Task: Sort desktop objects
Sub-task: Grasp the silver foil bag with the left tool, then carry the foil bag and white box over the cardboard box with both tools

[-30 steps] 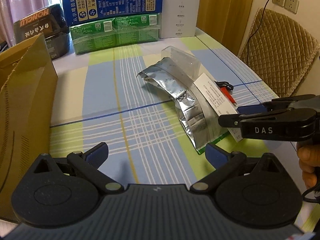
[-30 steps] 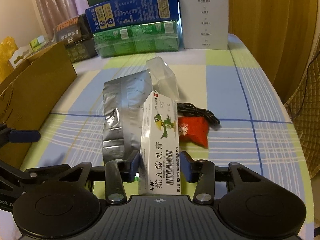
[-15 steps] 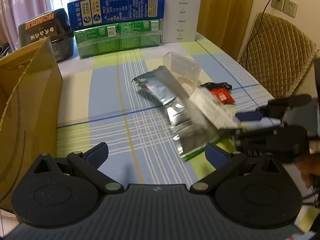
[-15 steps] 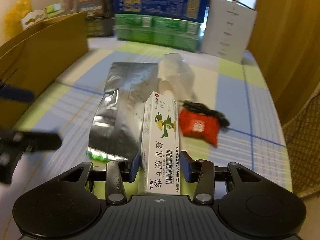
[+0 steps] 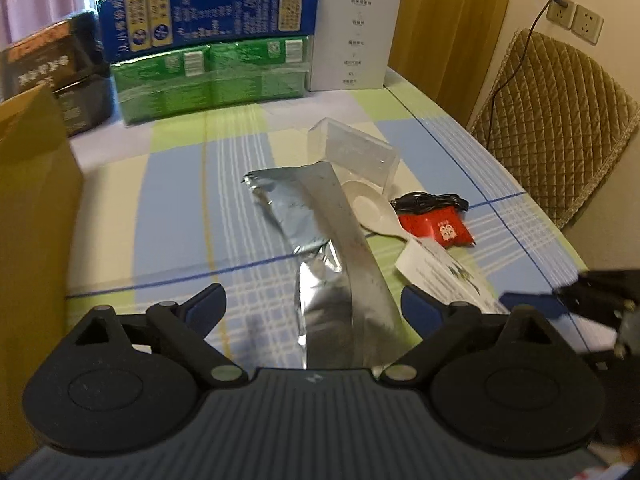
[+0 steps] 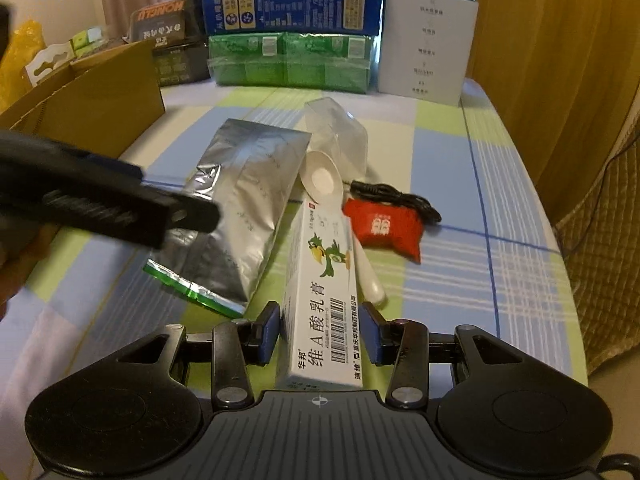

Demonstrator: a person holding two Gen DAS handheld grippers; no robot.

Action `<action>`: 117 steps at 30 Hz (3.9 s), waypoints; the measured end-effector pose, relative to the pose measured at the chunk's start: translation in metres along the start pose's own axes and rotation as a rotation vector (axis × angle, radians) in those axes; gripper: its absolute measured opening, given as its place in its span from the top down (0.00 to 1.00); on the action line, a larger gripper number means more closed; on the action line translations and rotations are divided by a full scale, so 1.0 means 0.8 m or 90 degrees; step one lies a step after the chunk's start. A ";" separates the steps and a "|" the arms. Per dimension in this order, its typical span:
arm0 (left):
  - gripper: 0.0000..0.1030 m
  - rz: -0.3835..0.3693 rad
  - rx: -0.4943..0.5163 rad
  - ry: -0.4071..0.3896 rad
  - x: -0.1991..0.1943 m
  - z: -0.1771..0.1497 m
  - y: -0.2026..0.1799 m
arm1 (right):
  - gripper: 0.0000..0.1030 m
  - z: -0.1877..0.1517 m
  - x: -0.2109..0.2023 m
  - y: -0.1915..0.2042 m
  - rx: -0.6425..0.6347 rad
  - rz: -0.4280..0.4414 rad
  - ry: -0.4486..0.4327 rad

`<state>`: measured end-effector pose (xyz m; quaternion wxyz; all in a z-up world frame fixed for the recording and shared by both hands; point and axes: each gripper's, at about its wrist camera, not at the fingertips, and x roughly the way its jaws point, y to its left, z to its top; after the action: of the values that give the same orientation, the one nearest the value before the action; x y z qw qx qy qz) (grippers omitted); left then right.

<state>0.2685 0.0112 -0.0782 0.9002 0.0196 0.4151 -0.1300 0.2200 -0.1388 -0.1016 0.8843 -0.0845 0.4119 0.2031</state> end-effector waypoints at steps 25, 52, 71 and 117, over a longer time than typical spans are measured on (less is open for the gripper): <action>0.63 -0.047 0.040 0.133 -0.100 -0.110 -0.012 | 0.61 -0.075 -0.081 0.046 0.063 0.009 0.042; 0.41 -0.046 0.137 0.251 -0.038 -0.092 -0.020 | 0.55 -0.061 -0.036 0.058 -0.024 0.022 0.084; 0.69 -0.035 0.264 0.277 -0.077 -0.098 -0.038 | 0.66 -0.064 -0.073 0.064 -0.039 0.029 0.082; 0.69 -0.004 0.308 0.195 -0.279 -0.064 -0.002 | 0.65 -0.012 -0.196 0.136 -0.204 0.029 0.011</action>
<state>0.0912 0.0654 0.0568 0.7957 0.2519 0.5033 -0.2238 0.0759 -0.0889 0.0140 0.8510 -0.2170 0.3838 0.2854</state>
